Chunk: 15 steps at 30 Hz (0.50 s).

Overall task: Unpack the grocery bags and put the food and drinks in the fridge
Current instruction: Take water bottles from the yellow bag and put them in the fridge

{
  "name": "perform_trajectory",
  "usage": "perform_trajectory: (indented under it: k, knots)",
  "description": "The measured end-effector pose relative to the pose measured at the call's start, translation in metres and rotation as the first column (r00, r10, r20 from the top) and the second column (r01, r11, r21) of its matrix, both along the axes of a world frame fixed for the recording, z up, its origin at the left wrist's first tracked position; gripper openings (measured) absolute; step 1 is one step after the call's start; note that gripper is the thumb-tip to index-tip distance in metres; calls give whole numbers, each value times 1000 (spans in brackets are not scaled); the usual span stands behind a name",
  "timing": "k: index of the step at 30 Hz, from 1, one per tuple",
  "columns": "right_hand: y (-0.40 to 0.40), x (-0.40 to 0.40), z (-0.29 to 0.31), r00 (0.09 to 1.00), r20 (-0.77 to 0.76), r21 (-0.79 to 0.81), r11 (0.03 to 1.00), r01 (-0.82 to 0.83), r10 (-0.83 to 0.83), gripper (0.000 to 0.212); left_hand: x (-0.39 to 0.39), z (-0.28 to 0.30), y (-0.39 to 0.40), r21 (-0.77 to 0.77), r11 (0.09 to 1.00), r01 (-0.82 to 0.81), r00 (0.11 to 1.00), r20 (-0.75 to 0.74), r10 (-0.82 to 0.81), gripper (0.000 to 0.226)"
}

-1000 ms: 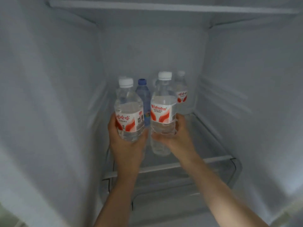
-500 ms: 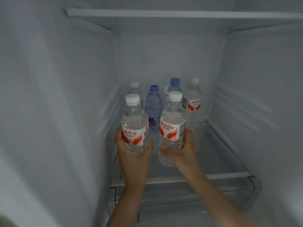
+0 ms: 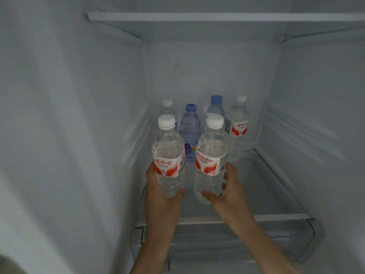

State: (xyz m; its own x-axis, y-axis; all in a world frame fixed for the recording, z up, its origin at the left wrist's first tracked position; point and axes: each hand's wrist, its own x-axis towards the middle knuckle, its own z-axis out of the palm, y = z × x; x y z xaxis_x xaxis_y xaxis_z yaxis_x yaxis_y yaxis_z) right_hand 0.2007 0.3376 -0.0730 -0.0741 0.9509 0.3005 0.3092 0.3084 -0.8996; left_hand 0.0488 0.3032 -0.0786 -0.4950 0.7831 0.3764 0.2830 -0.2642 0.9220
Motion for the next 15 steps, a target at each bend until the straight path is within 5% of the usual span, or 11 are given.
perform_trajectory:
  k: [15]
  knots:
    - [77,-46,10,999,23,54,997,46,-48,77,-4,3,89,73,975,-208,978,-18,210,85]
